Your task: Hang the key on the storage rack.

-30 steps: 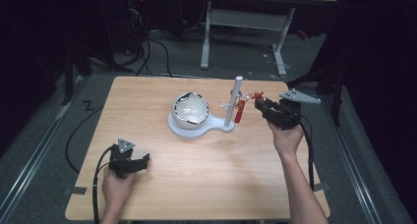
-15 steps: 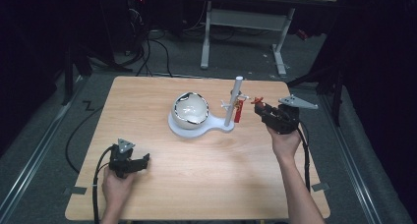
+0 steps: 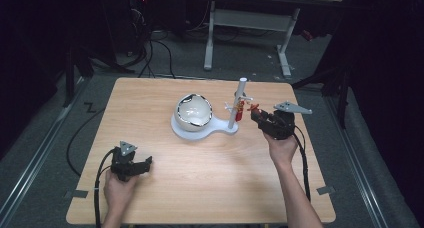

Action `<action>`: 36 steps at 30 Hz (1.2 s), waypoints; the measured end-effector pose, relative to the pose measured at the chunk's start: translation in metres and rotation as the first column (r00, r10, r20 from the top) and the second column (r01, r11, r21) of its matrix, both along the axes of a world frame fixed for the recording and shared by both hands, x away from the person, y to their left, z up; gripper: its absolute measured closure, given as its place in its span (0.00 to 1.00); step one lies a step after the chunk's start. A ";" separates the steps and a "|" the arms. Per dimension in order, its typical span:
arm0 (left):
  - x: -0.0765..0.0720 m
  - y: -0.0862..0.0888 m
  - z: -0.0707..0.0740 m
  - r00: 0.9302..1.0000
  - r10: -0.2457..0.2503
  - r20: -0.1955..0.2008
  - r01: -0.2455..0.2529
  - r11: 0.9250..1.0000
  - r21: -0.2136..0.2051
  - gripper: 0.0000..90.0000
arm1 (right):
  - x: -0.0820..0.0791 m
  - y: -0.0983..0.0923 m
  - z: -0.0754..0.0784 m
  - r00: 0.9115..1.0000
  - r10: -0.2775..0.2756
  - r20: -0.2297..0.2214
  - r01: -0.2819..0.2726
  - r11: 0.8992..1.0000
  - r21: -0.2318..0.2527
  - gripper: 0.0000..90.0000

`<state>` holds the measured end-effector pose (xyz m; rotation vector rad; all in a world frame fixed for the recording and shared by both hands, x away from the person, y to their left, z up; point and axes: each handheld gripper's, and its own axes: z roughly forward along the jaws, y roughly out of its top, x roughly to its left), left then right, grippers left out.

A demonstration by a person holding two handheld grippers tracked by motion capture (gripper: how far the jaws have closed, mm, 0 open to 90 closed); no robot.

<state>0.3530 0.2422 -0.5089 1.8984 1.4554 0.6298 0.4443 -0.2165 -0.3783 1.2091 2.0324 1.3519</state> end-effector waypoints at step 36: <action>0.000 0.000 0.000 1.000 0.000 0.000 0.000 1.000 0.000 0.22 | 0.004 0.017 -0.031 1.000 -0.015 -0.019 0.015 0.999 -0.033 0.75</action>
